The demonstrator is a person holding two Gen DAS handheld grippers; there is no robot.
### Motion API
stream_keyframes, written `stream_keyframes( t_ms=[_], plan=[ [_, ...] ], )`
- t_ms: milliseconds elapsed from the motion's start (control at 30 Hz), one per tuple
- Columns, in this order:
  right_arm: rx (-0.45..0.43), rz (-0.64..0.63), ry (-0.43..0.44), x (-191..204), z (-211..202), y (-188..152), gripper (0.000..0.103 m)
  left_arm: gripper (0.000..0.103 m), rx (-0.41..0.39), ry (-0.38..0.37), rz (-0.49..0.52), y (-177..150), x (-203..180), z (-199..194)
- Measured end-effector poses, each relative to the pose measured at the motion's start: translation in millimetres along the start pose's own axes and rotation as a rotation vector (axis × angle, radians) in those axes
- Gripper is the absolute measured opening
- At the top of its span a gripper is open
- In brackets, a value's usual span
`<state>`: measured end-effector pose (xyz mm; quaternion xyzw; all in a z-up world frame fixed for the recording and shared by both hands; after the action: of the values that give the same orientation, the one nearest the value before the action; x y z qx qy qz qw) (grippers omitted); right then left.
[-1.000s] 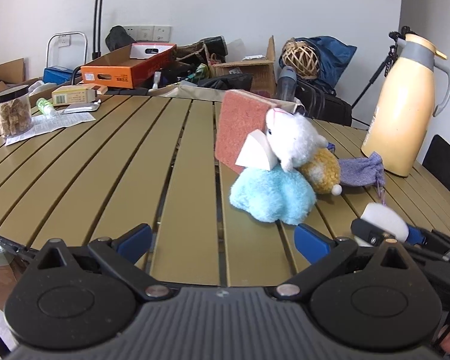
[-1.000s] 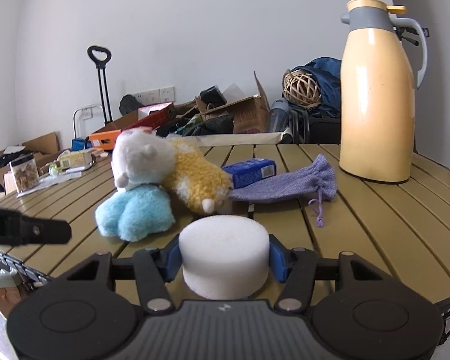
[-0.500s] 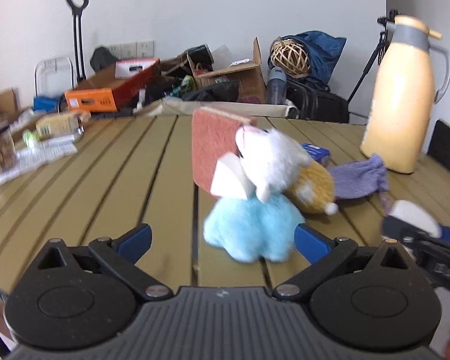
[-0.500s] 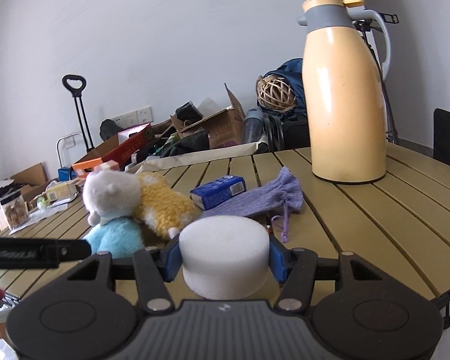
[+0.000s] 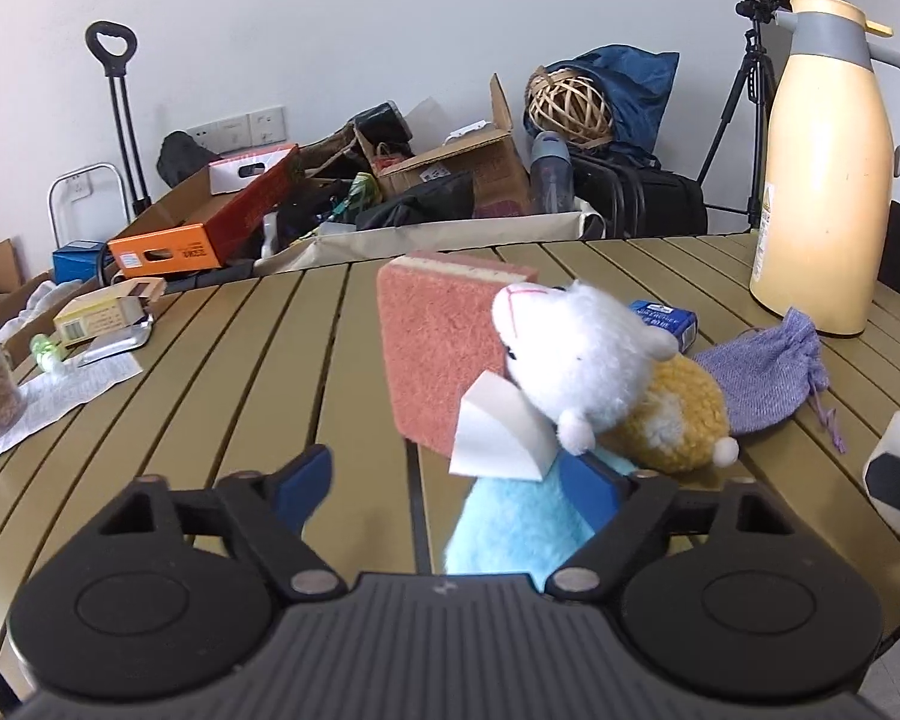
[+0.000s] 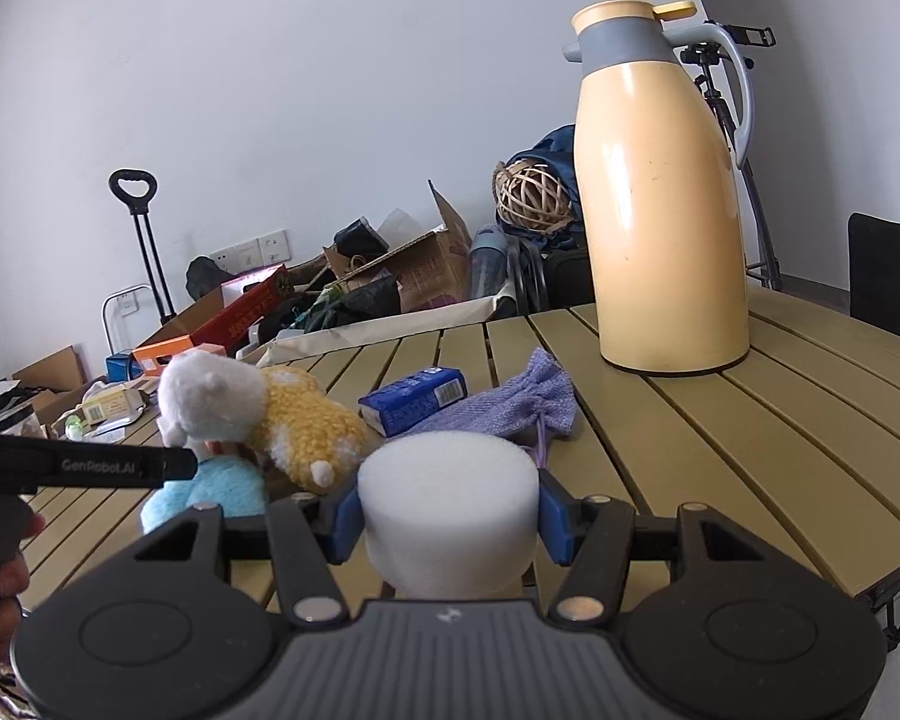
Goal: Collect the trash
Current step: 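Grasp the white paper card with the left tool while the right tool holds the foam cylinder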
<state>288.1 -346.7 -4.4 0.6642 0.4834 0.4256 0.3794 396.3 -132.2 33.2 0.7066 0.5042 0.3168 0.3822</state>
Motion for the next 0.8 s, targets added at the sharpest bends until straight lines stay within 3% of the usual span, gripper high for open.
stream_keyframes(
  t_ms=[233,367,433,633,800],
  plan=[
    [0.009,0.004,-0.006,-0.7,2.4,-0.6,0.056,0.053,-0.016,-0.074,-0.01,0.2,2.0,9.9],
    [0.013,0.0,-0.005,-0.8,2.5,-0.9,0.056,0.047,-0.031,-0.117,-0.021,-1.7,6.2,12.4],
    [0.015,-0.002,-0.005,-0.5,2.9,-1.0,0.056,0.036,-0.036,-0.146,-0.024,-1.8,7.3,12.9],
    [0.021,-0.004,-0.006,-0.5,4.1,-0.7,0.056,0.028,-0.048,-0.169,-0.037,-4.4,9.6,13.7],
    [0.022,-0.008,-0.002,-0.4,3.8,-1.1,0.056,0.027,-0.062,-0.146,-0.04,-6.4,11.0,6.6]
  ],
)
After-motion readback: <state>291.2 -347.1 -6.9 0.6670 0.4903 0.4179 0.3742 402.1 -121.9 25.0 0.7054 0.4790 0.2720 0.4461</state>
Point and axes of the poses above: each gripper's, at about its wrist camera, not at the fingertips, and z roughly the way its jaws point, x to its left, y to its top, the point moved 2 cm from there along z, roughly the way its jaws point, and after that the axes turned 4 degrees about -y, right-handed, at the moved point
